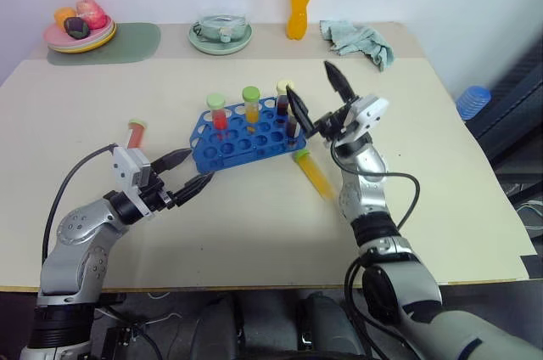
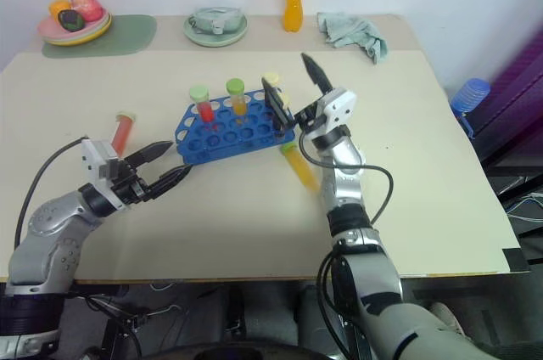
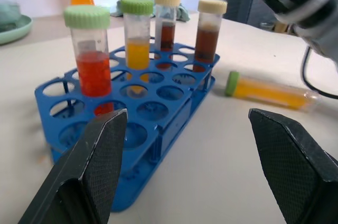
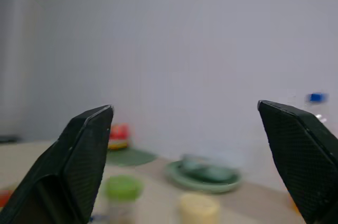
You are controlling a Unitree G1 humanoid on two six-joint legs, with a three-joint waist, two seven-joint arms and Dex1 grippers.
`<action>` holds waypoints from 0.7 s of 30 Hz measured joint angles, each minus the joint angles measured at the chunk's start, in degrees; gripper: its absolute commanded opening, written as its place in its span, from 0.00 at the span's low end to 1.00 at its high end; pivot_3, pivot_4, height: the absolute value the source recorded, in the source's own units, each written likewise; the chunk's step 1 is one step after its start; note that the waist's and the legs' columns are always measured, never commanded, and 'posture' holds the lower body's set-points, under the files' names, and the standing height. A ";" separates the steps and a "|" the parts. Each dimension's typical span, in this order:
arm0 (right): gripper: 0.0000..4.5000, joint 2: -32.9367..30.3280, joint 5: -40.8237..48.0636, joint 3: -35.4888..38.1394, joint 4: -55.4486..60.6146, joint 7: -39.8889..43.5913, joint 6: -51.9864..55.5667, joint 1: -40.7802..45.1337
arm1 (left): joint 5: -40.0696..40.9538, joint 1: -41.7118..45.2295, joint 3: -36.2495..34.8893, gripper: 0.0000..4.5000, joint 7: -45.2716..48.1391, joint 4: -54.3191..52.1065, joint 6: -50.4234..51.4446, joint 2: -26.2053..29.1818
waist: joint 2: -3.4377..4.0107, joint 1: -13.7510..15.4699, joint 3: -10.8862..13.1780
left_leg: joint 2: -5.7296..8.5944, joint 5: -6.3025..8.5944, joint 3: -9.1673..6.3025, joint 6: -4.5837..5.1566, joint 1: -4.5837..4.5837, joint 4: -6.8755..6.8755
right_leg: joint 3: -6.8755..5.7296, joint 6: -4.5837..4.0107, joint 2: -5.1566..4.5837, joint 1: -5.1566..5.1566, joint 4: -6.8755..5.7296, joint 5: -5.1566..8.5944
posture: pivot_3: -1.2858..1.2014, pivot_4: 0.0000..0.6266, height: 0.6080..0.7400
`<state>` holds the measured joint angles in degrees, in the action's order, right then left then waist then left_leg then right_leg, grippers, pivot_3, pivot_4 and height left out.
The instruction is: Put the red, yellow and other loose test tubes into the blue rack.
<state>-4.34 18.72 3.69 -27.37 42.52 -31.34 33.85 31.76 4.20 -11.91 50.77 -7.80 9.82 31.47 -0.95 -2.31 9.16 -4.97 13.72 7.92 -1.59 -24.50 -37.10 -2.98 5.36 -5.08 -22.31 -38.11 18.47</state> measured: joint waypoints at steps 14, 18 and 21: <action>0.99 -32.69 17.97 1.82 42.04 -10.87 82.84 -2.04 | -1.72 3.49 2.27 0.84 1.83 4.17 -1.74 -2.15 | 0.04 -0.22 0.02 | -0.01 0.22 -0.04 0.38 0.01 -0.01 | 0.01 -0.02 0.02 -0.04 0.00 0.00 | 0.52 0.24 1.00; 0.99 -34.59 19.08 -0.79 39.14 -13.26 98.46 6.61 | -2.02 3.95 3.26 0.84 1.18 3.60 -1.36 -2.58 | 0.06 -0.15 0.02 | 0.01 0.23 0.00 0.40 -0.02 0.00 | 0.05 -0.02 0.01 -0.08 0.01 0.00 | 0.52 0.24 1.00; 0.99 -32.24 18.89 -1.43 34.40 -16.13 107.89 12.23 | -2.04 3.97 3.96 0.84 0.28 1.83 -0.57 -2.84 | 0.05 0.15 0.01 | 0.01 0.22 0.01 0.39 -0.05 0.00 | 0.04 -0.02 0.01 -0.08 0.03 0.00 | 0.52 0.24 1.00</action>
<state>-36.58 37.61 2.27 7.03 26.39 76.55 46.08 29.73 8.18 -7.95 51.05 -5.97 9.25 28.64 -0.91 -2.17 9.17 -4.97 13.95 7.93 -1.20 -24.55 -37.10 -2.94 5.34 -5.07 -22.39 -38.08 18.47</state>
